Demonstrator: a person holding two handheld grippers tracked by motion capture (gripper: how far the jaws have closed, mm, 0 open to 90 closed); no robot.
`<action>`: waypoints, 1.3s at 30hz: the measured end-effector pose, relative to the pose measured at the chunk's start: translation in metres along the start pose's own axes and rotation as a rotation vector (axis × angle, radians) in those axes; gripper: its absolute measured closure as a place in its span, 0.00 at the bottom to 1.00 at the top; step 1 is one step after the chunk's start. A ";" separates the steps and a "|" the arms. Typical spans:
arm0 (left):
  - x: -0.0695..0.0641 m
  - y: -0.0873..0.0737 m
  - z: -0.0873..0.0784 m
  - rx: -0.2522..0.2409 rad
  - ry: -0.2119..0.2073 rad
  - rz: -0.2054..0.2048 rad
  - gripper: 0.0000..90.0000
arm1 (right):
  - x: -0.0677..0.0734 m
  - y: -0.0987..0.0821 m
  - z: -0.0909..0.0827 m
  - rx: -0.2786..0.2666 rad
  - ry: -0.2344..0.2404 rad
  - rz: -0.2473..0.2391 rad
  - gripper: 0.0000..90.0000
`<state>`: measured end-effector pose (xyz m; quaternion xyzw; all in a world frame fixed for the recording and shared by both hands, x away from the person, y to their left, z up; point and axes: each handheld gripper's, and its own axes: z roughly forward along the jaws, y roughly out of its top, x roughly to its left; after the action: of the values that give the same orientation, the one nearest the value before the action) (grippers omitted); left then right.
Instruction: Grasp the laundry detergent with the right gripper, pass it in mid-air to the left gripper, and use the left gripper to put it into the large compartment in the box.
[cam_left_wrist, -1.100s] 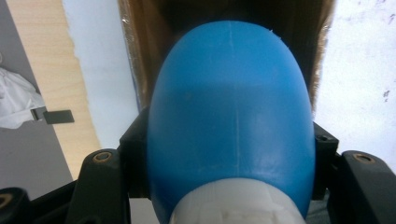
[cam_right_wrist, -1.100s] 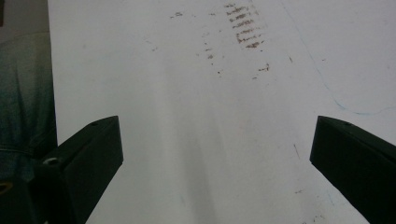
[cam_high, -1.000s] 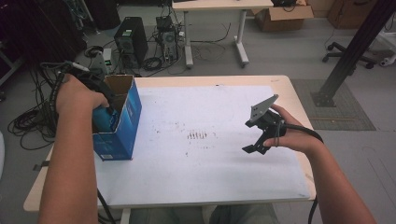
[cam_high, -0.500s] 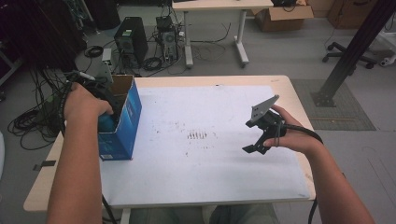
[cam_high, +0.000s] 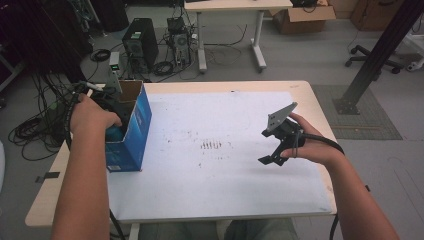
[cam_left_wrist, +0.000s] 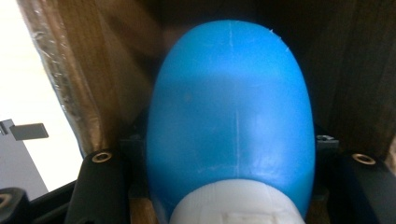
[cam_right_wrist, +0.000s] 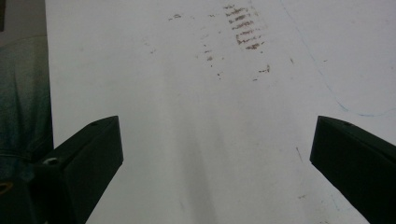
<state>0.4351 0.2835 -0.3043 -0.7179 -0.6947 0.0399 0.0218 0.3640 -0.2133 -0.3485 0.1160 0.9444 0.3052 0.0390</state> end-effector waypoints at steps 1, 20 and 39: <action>0.000 0.000 0.000 0.001 -0.001 0.000 0.42 | 0.000 0.000 0.000 0.000 0.000 0.001 0.03; -0.001 -0.002 0.002 -0.019 -0.001 -0.013 0.42 | 0.002 -0.001 0.001 0.005 0.003 -0.001 0.03; -0.004 -0.006 -0.004 -0.028 -0.007 -0.009 0.32 | 0.003 -0.001 -0.002 -0.002 -0.002 -0.003 0.03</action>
<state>0.4293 0.2799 -0.2993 -0.7148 -0.6985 0.0324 0.0095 0.3603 -0.2145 -0.3472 0.1146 0.9443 0.3059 0.0407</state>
